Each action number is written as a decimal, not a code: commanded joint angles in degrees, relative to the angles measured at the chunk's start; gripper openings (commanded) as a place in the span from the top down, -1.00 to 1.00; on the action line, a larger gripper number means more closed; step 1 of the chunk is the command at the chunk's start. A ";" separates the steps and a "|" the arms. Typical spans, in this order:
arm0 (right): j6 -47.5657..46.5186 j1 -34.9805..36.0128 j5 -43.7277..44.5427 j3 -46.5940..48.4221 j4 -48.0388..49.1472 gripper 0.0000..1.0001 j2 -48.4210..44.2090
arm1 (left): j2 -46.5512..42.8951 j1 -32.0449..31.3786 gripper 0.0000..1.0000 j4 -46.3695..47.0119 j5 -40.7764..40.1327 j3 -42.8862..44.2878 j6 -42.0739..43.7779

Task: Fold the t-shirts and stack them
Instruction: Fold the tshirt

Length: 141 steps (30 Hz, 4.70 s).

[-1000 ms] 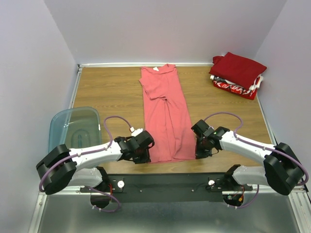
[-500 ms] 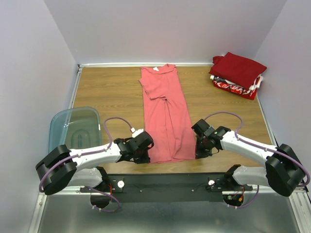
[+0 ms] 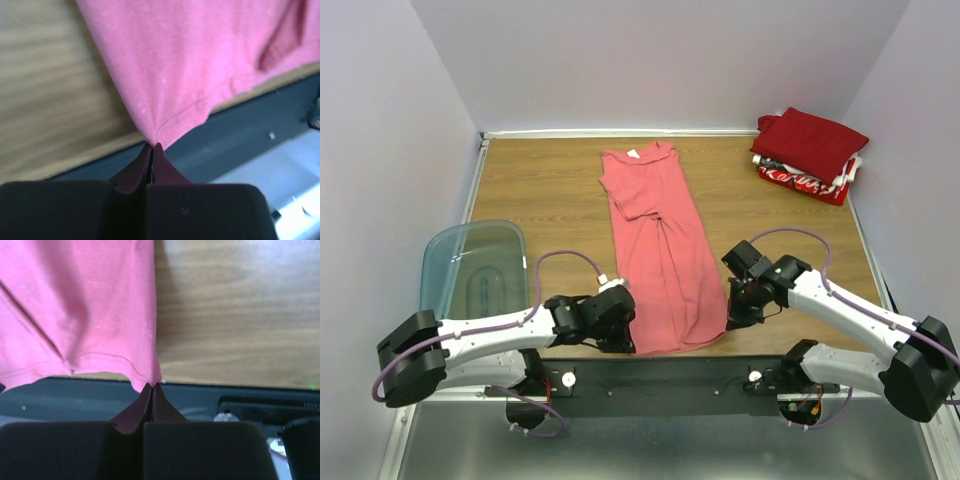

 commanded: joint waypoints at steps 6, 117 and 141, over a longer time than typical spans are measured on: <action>2.88 -0.04 0.81 5.62 -6.34 0.99 -3.32 | -10.05 -1.65 1.00 -4.28 -2.61 2.16 -7.95; -21.73 -16.30 3.73 25.33 14.49 -0.17 31.31 | 15.27 25.25 -0.88 7.86 -7.53 15.09 16.67; -25.68 -16.39 0.04 21.36 21.88 0.44 37.99 | 10.95 24.46 -0.72 6.36 -9.64 9.72 12.71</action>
